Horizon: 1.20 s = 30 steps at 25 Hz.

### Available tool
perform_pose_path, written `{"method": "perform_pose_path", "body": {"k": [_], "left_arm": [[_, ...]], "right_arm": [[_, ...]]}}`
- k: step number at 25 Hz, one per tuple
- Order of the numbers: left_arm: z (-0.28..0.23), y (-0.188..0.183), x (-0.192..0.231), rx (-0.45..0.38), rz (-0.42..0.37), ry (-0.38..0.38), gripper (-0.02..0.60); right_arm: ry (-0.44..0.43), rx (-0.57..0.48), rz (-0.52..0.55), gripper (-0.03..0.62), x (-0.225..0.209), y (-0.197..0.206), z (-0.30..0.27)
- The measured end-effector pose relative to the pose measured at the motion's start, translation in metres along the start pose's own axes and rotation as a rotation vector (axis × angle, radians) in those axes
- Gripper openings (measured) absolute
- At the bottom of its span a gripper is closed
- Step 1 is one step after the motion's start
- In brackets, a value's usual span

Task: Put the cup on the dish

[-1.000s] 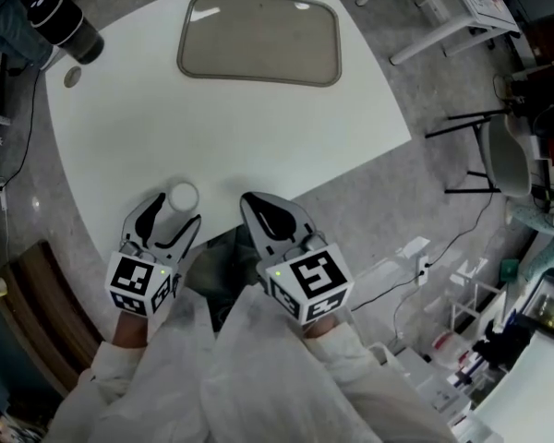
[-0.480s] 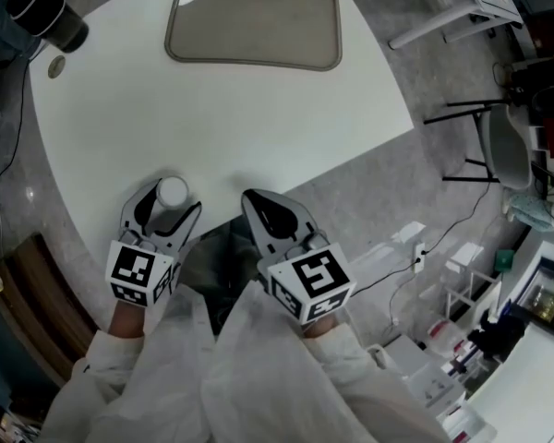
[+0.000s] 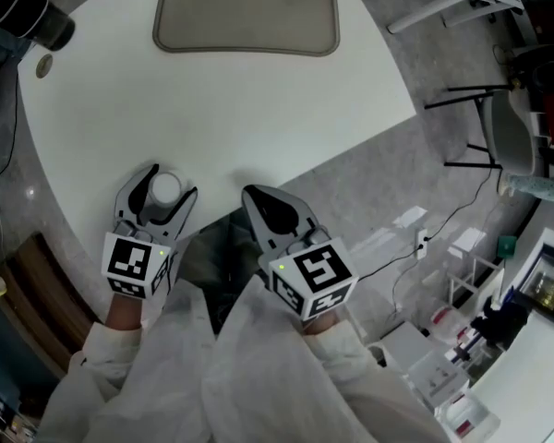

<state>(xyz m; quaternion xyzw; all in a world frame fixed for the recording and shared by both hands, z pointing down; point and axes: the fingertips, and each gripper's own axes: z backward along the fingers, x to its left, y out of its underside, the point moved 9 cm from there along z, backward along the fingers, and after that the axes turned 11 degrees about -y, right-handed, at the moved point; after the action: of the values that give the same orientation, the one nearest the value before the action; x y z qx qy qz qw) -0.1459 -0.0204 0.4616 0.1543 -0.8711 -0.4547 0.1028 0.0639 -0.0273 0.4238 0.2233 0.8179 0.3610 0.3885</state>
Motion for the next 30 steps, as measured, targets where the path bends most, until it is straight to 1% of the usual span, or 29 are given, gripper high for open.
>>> {"method": "perform_pose_path", "body": {"k": [5,8,10,15,19,30], "left_arm": [[-0.005,-0.001,-0.002,-0.001,-0.028,0.01,0.293],[-0.008,-0.003,-0.002,-0.01,-0.015,0.0,0.293],[-0.009,-0.003,-0.001,-0.014,-0.005,0.008,0.291],[-0.009,-0.002,0.0,-0.016,-0.028,0.007,0.282],[-0.009,-0.003,0.001,-0.012,-0.026,0.002,0.276],[-0.006,-0.005,0.002,-0.006,-0.019,0.042,0.272]], "right_arm": [[0.008,-0.003,-0.009,0.014,-0.003,0.0,-0.001],[0.01,-0.004,-0.018,0.014,-0.005,0.0,-0.001],[0.008,-0.003,-0.016,0.014,-0.005,0.001,-0.002],[0.01,-0.006,-0.015,0.014,-0.005,0.001,-0.003],[0.019,-0.009,-0.015,0.014,-0.006,-0.001,-0.002],[0.019,-0.029,0.0,0.015,-0.004,-0.011,0.002]]}}
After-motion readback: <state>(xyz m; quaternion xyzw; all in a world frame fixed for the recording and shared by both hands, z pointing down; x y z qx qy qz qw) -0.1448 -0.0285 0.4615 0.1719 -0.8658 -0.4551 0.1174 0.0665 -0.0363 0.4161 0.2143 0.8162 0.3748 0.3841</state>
